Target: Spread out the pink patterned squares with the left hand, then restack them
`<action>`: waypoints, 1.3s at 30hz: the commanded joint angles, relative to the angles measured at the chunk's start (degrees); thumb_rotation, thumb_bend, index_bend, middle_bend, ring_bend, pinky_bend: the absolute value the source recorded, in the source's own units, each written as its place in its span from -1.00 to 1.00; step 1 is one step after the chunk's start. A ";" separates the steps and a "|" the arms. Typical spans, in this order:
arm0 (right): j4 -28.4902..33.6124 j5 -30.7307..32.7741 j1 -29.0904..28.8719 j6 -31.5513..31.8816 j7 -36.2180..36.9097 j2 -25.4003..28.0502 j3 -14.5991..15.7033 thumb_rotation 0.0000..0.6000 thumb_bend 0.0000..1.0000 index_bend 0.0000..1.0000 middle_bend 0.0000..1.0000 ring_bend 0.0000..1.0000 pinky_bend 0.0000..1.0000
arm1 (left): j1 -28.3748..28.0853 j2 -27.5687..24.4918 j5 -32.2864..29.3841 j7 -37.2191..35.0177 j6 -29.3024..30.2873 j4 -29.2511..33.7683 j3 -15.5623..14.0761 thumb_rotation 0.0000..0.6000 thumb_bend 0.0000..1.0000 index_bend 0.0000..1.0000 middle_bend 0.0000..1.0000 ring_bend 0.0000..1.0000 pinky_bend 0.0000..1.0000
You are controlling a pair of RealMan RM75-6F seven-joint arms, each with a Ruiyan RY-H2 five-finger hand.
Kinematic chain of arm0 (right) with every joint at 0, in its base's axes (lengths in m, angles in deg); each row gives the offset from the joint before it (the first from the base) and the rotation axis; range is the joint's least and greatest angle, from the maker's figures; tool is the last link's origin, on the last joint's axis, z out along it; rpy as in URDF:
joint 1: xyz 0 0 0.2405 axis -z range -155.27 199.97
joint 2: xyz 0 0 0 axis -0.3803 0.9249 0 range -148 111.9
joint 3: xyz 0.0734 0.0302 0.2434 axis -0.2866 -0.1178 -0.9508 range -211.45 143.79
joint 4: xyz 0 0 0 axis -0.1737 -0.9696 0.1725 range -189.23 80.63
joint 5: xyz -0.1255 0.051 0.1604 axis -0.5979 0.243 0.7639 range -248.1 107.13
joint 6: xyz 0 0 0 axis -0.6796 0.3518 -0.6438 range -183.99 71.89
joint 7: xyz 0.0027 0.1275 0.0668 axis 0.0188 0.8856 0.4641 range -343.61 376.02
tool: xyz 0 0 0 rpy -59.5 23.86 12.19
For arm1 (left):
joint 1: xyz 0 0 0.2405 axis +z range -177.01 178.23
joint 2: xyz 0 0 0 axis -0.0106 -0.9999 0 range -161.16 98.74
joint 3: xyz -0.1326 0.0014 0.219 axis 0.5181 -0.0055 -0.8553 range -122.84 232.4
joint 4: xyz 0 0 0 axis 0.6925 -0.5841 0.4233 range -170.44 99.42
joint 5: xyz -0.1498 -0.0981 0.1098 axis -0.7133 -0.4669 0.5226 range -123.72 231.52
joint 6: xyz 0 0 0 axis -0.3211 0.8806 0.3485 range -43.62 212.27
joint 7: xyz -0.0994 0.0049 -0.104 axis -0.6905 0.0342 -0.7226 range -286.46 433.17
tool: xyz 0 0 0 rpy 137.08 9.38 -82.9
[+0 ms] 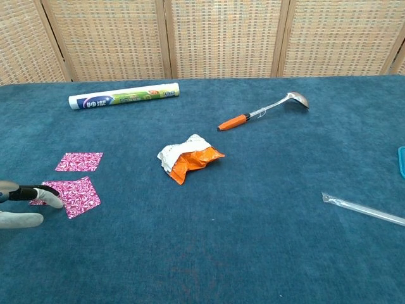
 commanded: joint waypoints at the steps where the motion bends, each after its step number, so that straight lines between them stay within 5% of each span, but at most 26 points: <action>1: -0.10 -0.14 0.01 0.10 0.03 -0.09 0.03 1.00 -0.97 -0.41 -0.49 -1.00 -1.00 | 0.78 -0.67 1.20 -0.90 0.98 0.49 0.12 -0.87 -1.00 -0.75 -1.00 -1.00 -1.00; 16: -0.19 0.13 0.32 0.36 0.15 -0.09 0.04 1.00 -0.98 -0.41 -0.49 -1.00 -1.00 | 0.64 1.14 -0.29 -1.17 0.08 -2.62 2.02 -0.87 -1.00 -0.75 -1.00 -1.00 -1.00; 39: -0.29 0.04 0.33 0.61 0.18 -0.19 -0.13 1.00 -0.98 -0.41 -0.49 -1.00 -1.00 | 1.75 -0.75 -3.66 1.07 -0.26 -3.30 0.95 -0.87 -1.00 -0.75 -1.00 -1.00 -1.00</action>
